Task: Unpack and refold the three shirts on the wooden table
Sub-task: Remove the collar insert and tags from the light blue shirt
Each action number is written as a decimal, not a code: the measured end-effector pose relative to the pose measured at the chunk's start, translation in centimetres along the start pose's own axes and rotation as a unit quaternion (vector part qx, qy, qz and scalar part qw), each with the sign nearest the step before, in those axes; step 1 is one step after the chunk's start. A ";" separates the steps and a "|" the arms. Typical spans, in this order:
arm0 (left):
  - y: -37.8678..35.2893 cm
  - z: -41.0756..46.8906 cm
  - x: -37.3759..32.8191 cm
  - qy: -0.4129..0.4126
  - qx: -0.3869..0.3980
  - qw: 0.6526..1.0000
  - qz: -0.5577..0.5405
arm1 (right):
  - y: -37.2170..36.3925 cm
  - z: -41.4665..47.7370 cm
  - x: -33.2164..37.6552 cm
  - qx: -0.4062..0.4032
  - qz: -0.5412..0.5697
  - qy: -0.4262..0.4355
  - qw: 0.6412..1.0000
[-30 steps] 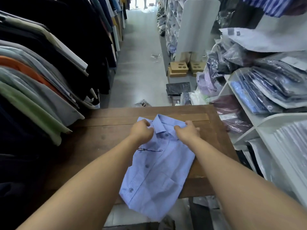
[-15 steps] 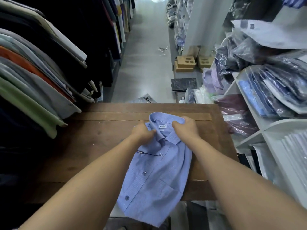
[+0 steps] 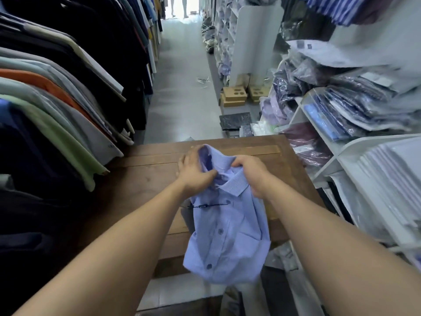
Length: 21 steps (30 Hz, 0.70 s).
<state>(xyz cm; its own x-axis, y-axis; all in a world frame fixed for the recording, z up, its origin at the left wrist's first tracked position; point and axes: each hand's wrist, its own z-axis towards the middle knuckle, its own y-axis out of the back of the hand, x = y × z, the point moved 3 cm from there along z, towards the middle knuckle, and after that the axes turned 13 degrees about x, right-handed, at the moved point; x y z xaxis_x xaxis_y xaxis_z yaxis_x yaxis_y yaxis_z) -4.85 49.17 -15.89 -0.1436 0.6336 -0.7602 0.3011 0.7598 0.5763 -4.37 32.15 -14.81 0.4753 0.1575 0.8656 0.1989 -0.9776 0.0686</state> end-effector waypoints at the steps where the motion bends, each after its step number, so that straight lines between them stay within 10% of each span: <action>1: 0.3 -0.5 0.1 -0.027 -0.014 0.999 -0.019 | -0.5 -0.7 0.0 0.006 0.030 -0.005 1.000; 9: 1.6 -3.6 0.5 -0.015 0.144 0.980 -0.136 | -0.2 -4.4 1.7 -0.107 -0.062 0.115 0.986; 13: 0.7 -6.3 -0.2 0.111 0.314 0.905 -0.265 | -1.3 -5.1 1.4 -0.087 -0.188 0.175 0.963; 21: 1.9 -8.9 0.4 0.152 0.400 0.874 -0.230 | -3.1 -6.5 -1.4 0.052 -0.177 -0.003 0.983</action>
<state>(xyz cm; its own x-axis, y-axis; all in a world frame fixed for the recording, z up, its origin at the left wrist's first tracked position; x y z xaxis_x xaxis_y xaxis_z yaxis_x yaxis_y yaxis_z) -12.68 52.16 -12.44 -0.6296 0.3901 -0.6718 0.6911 0.6762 -0.2550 -11.26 34.09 -12.99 0.3659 0.4871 0.7930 0.4391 -0.8416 0.3144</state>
